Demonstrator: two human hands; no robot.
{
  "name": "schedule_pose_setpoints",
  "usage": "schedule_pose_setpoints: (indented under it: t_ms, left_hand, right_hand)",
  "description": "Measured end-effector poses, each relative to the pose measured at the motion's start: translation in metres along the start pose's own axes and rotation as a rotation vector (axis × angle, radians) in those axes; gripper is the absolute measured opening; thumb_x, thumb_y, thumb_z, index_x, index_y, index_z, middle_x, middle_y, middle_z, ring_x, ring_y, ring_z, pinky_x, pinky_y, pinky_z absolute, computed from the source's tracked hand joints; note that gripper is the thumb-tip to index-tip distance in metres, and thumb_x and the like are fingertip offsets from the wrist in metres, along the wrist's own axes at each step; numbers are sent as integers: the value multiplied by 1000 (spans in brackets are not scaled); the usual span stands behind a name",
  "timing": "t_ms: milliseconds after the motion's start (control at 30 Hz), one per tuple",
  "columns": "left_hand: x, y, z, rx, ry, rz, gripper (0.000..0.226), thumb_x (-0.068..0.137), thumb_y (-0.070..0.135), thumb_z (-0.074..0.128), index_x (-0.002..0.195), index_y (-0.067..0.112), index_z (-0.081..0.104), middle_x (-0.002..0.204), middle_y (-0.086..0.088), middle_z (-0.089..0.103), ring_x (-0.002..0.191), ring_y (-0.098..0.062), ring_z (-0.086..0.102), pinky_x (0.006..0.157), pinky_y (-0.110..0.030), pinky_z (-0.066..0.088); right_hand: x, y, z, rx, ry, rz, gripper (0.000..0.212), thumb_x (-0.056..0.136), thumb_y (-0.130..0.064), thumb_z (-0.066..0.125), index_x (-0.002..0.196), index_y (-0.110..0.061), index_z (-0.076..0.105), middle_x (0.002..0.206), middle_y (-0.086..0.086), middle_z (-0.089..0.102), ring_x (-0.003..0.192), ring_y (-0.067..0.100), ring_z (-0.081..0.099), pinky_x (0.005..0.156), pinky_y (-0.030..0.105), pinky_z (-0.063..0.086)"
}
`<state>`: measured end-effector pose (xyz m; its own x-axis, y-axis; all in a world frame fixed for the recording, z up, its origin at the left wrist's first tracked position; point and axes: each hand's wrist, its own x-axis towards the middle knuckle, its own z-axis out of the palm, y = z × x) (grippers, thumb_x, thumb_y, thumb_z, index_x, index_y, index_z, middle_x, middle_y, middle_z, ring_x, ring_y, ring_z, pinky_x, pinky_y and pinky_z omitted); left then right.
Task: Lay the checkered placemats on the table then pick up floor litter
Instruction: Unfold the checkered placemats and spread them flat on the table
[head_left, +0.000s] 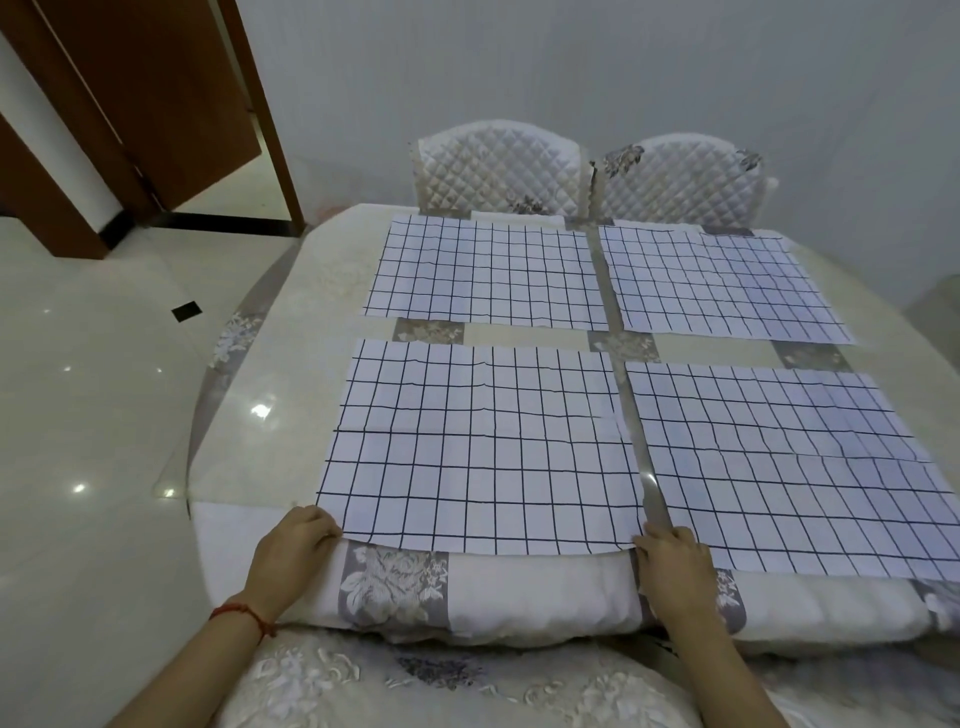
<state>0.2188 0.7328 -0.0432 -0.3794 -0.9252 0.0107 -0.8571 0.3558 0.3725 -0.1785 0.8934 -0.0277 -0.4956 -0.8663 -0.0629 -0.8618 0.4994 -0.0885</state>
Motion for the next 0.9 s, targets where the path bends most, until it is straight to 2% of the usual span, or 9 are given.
schedule_pose_setpoints:
  t_ms: [100, 200, 300, 400, 533, 600, 667, 800, 900]
  left_hand:
    - [-1, 1, 0, -9, 34, -22, 21, 67, -8, 69, 75, 11, 73, 84, -1, 72, 82, -21, 64, 55, -19, 36]
    - [3, 14, -4, -94, 95, -18, 34, 59, -8, 59, 83, 12, 73, 89, -3, 72, 88, -12, 59, 60, -25, 48]
    - [24, 40, -4, -89, 102, 74, 32, 62, 4, 53, 88, 8, 72, 92, -11, 72, 85, -28, 67, 71, -36, 55]
    - [62, 70, 4, -46, 38, 131, 33, 76, 18, 46, 96, 6, 70, 100, -17, 70, 91, -34, 67, 77, -46, 54]
    - [115, 117, 26, 16, -71, 160, 44, 83, 27, 35, 110, 9, 64, 117, -15, 65, 108, -35, 61, 87, -51, 49]
    - [138, 140, 38, 18, -122, 141, 42, 92, 25, 33, 130, 14, 47, 142, -10, 45, 133, -30, 38, 107, -50, 30]
    - [154, 147, 55, 74, -201, 99, 47, 98, 32, 24, 143, 21, 21, 156, -1, 15, 145, -21, 8, 116, -47, 6]
    - [155, 128, 81, 131, -204, 90, 78, 76, 67, -17, 144, 31, -4, 155, 7, -10, 140, -14, -17, 113, -42, -17]
    - [152, 113, 84, 120, -154, 40, 81, 67, 72, -23, 139, 36, -12, 150, 9, -17, 139, -14, -19, 106, -37, -27]
  right_hand:
    - [1, -1, -1, 13, -45, 49, 14, 72, -4, 63, 78, -10, 74, 89, 9, 72, 89, 34, 60, 77, 41, 41]
    - [3, -9, -5, 72, -2, 99, 36, 71, -14, 45, 94, -9, 72, 101, 12, 71, 96, 34, 59, 82, 41, 39]
    - [15, -34, -12, 172, 51, 30, 55, 75, -31, 27, 104, -7, 68, 113, 14, 67, 108, 34, 59, 91, 47, 42]
    - [41, -70, -19, 257, 8, -64, 75, 76, -46, 10, 123, -9, 57, 133, 12, 55, 126, 28, 46, 107, 44, 30]
    - [88, -121, -16, 303, -40, -173, 74, 81, -49, 4, 138, -16, 38, 148, 6, 36, 139, 22, 28, 114, 38, 17]
    - [111, -143, -10, 319, -24, -233, 74, 81, -47, 2, 140, -16, 35, 150, 6, 32, 141, 22, 24, 115, 38, 15]
    - [130, -155, 3, 289, -50, -280, 73, 81, -47, 0, 143, -19, 29, 154, 4, 25, 144, 21, 17, 116, 39, 11]
    - [138, -133, 40, 201, -134, -276, 70, 84, -61, -4, 146, -32, 5, 155, -11, -6, 145, 13, -7, 116, 34, -9]
    - [135, -105, 51, 172, -97, -176, 63, 83, -61, -6, 142, -38, -7, 151, -16, -15, 141, 6, -16, 110, 27, -23]
